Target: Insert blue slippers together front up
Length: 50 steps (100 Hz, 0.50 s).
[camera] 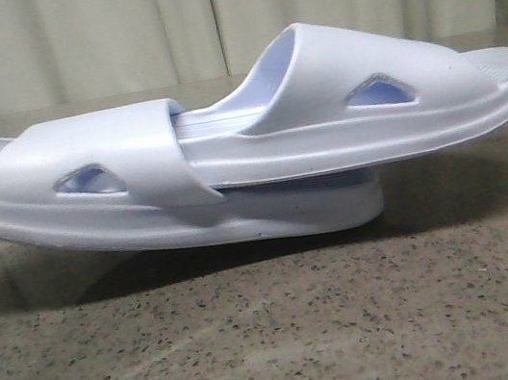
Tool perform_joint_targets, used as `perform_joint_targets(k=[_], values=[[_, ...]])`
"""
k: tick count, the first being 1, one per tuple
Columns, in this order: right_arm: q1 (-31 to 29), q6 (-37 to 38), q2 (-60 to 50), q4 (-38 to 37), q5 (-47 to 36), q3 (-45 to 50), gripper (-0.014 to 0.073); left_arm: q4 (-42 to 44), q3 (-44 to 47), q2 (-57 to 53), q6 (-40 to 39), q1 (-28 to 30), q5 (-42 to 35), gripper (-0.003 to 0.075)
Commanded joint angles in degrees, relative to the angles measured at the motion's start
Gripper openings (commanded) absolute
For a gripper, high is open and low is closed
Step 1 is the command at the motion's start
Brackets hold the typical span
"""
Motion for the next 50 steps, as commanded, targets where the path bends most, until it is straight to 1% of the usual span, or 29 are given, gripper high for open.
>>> perform_joint_targets(k=[1, 13, 20, 38, 50], values=[[-0.09, -1.09, -0.01, 1.54, 1.2, -2.06, 0.0342, -3.66, -1.62, -0.28, 1.11, -0.34, 0.59, 0.0029], [-0.09, -1.09, -0.01, 1.54, 2.14, -2.06, 0.0342, -3.66, -1.62, -0.28, 1.64, -0.34, -0.4, 0.0091], [-0.09, -1.19, -0.01, 1.54, 2.37, -2.06, 0.0342, -3.66, -1.62, -0.28, 2.57, -0.34, -0.61, 0.0144], [-0.09, -1.32, -0.01, 1.54, 2.37, -2.06, 0.0342, -3.66, -1.62, -0.28, 2.81, -0.34, -0.72, 0.0311], [-0.09, -1.32, -0.01, 1.54, 2.37, -2.06, 0.0342, -3.66, -1.62, -0.28, 4.55, -0.34, -1.8, 0.0425]])
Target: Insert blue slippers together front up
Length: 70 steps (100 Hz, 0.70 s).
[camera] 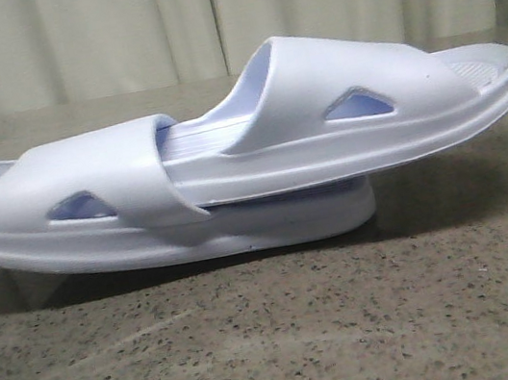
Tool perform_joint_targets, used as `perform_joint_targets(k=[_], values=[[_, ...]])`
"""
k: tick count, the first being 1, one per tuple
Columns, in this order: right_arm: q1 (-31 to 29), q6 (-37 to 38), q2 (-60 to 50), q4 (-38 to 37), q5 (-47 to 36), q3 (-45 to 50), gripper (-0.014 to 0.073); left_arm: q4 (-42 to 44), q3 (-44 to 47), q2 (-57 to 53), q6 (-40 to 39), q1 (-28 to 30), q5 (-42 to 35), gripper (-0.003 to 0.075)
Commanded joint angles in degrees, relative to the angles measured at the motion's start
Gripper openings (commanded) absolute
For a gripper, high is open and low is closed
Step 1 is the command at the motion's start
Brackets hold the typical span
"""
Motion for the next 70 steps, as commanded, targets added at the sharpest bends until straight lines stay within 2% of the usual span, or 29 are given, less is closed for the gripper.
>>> perform_joint_targets(k=[1, 15, 30, 45, 70], values=[[-0.09, -1.16, -0.01, 1.54, 0.57, -2.06, 0.0342, -3.03, -1.62, -0.28, 1.54, -0.34, 0.77, 0.0439], [-0.09, -1.16, -0.01, 1.54, 0.76, -2.06, 0.0342, -2.83, -1.62, -0.28, 3.61, -0.34, -4.31, 0.0533], [-0.09, -1.16, -0.01, 1.54, 1.17, -2.06, 0.0342, -2.83, -1.62, -0.28, 7.12, -0.34, -10.92, 0.0532], [-0.09, -1.6, -0.01, 0.08, 0.48, -2.06, 0.0342, -3.62, -1.62, -0.28, 13.06, -0.2, -13.69, 0.0531], [-0.09, -1.6, -0.01, -11.38, -7.7, -2.06, 0.0342, -4.58, -1.7, -3.15, 22.91, -0.2, -17.27, 0.0531]])
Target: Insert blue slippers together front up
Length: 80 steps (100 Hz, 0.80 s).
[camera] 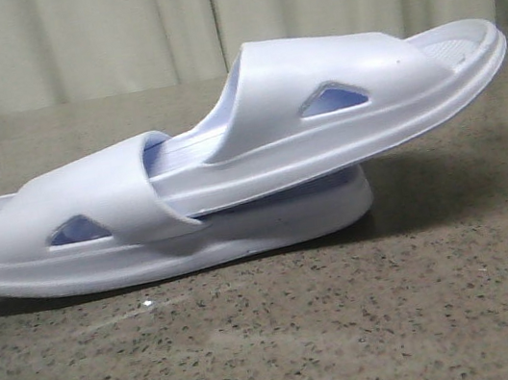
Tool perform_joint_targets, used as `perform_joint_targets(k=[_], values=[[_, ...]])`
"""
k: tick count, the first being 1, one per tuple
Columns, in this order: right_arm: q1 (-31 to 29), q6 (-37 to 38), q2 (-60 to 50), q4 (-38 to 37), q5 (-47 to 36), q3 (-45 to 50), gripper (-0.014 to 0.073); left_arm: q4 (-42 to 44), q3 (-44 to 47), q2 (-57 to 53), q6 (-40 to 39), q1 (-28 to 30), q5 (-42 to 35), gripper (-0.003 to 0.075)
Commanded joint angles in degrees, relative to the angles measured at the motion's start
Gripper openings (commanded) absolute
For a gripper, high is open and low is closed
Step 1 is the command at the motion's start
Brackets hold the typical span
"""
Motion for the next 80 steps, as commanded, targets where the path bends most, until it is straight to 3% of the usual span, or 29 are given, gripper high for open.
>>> perform_joint_targets(k=[1, 38, 80], values=[[-0.09, -1.26, -0.01, -4.44, -3.64, -2.06, 0.0342, -2.23, -1.7, -2.44, 4.12, -0.2, -0.94, 0.0531], [-0.09, -1.35, -3.39, -18.18, -9.03, -1.85, 0.0342, -0.47, -4.47, -17.34, 19.46, -0.2, -5.02, 0.0531], [-0.09, -1.63, -19.03, -28.0, -10.32, 2.45, 0.0342, 10.18, -4.47, -31.14, 19.77, -0.2, -5.32, 0.0531]])
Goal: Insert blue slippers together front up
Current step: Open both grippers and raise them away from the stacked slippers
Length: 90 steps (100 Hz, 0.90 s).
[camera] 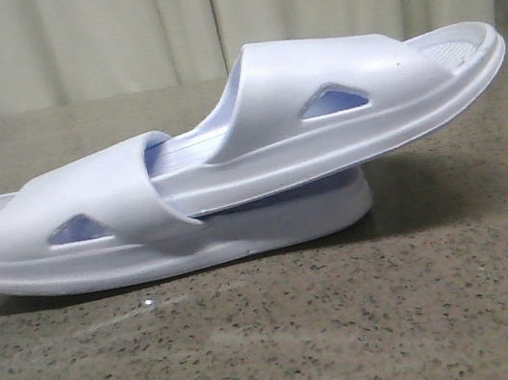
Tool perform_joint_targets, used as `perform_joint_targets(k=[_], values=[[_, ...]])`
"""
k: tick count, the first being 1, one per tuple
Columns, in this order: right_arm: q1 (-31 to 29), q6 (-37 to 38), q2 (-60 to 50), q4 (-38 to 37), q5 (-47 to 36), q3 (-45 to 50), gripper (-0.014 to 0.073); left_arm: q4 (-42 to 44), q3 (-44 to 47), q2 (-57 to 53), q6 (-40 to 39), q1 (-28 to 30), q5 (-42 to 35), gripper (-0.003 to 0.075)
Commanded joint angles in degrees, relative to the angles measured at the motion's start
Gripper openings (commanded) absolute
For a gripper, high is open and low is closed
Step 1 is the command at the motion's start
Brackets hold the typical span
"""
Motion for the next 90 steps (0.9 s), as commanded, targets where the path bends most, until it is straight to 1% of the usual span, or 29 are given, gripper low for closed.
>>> perform_joint_targets(k=[1, 16, 39, 55, 72, 79, 85, 90], values=[[-0.09, -0.95, -3.27, -1.35, -3.23, 0.66, 0.0342, 1.74, -2.04, -1.81, 0.24, -0.2, 0.27, 0.0531], [-0.09, -0.95, -10.19, -1.35, -3.77, 5.8, 0.0342, 6.69, -1.79, -5.53, 0.24, -0.2, 0.55, 0.0531], [-0.09, -0.95, -17.87, -1.47, -4.35, 13.13, 0.0342, 8.59, 0.46, -8.38, 0.0, -0.2, 2.24, 0.0531], [-0.09, -0.95, -19.27, -1.47, -4.77, 17.2, 0.0342, 9.08, 3.69, -8.52, -0.01, -0.2, 1.75, 0.0531], [-0.09, -0.95, -19.27, -1.47, -4.94, 17.86, 0.0341, 9.08, 5.22, -8.52, -0.01, -0.2, 0.81, 0.0531], [-0.09, -0.95, -19.27, -1.47, -6.26, 17.86, 0.0339, 9.08, 5.32, -8.52, -0.01, -0.2, 0.42, 0.0527], [-0.09, -0.95, -19.27, -1.47, -7.41, 17.86, 0.0327, 9.08, 5.32, -8.52, -0.01, -0.2, 0.27, 0.0503], [-0.09, -0.95, -19.27, -1.47, -8.25, 17.86, 0.0293, 9.08, 5.32, -8.52, -0.01, -0.2, 0.27, 0.0467]])
